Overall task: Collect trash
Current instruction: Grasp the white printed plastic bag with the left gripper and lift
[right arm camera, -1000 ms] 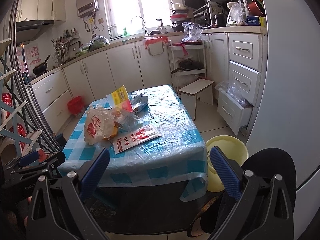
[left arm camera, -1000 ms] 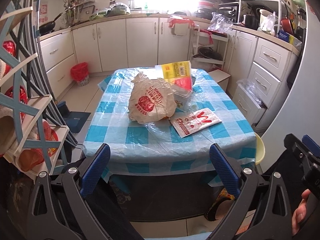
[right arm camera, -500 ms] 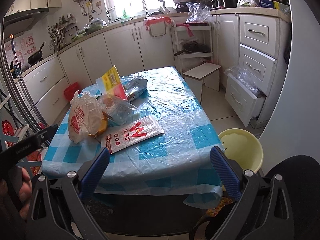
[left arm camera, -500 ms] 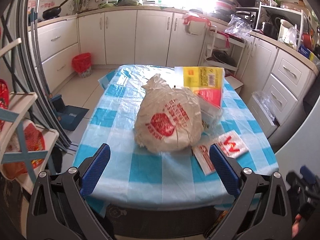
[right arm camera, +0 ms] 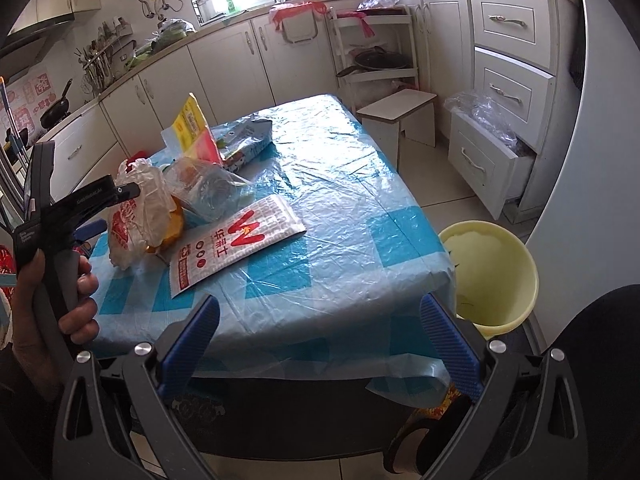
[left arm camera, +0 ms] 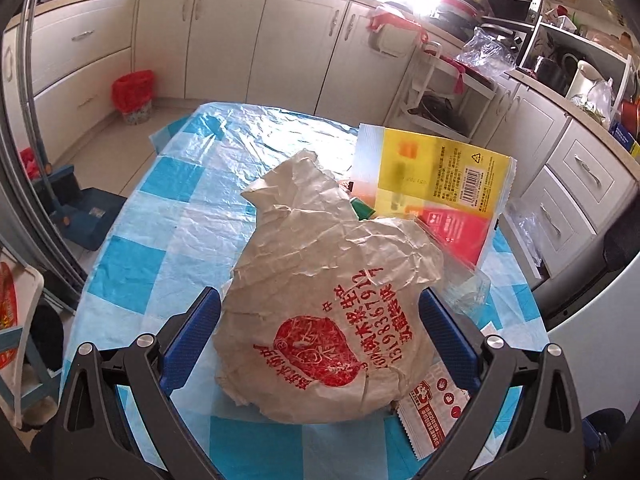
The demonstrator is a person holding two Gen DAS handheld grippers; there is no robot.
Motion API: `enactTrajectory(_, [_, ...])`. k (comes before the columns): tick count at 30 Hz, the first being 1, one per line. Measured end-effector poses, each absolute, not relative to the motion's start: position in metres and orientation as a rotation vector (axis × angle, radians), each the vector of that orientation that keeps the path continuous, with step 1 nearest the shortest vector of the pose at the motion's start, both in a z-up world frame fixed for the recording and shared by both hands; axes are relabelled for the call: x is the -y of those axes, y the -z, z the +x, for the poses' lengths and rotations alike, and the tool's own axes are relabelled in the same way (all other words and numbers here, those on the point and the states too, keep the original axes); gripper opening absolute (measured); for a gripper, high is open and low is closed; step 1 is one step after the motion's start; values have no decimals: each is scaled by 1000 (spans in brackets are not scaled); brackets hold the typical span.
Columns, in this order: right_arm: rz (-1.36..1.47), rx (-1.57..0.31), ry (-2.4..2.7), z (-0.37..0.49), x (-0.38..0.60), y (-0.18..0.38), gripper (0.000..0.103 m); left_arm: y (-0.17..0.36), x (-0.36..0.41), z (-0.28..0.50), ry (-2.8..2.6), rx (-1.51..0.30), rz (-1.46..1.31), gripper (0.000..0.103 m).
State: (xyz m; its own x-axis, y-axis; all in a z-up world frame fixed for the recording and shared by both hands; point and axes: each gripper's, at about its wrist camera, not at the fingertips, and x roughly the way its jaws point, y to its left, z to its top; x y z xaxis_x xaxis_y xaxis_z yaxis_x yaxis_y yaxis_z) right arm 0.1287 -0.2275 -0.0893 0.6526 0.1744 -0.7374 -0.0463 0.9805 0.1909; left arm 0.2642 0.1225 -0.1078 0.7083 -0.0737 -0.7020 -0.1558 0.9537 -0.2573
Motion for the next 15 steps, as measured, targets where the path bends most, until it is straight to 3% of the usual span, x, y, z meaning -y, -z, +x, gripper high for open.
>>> enactTrajectory(3, [161, -860, -130, 131, 225, 92, 96, 102, -124, 260, -63, -756, -326, 91])
enactTrajectory(8, [151, -858, -142, 132, 223, 92, 96, 103, -132, 248, 0, -780, -397, 30])
enactTrajectory(10, [148, -854, -143, 131, 222, 92, 96, 104, -131, 242, 19, -784, -389, 18])
enactTrajectory(13, [146, -851, -142, 130, 222, 91, 96, 104, -133, 235, 29, -772, -364, 20])
enactTrajectory(14, [145, -850, -141, 130, 222, 90, 96, 103, -136, 233, 19, -765, -351, 27])
enactTrajectory(15, [143, -850, -141, 130, 221, 91, 96, 102, -139, 231, 7, -760, -338, 64])
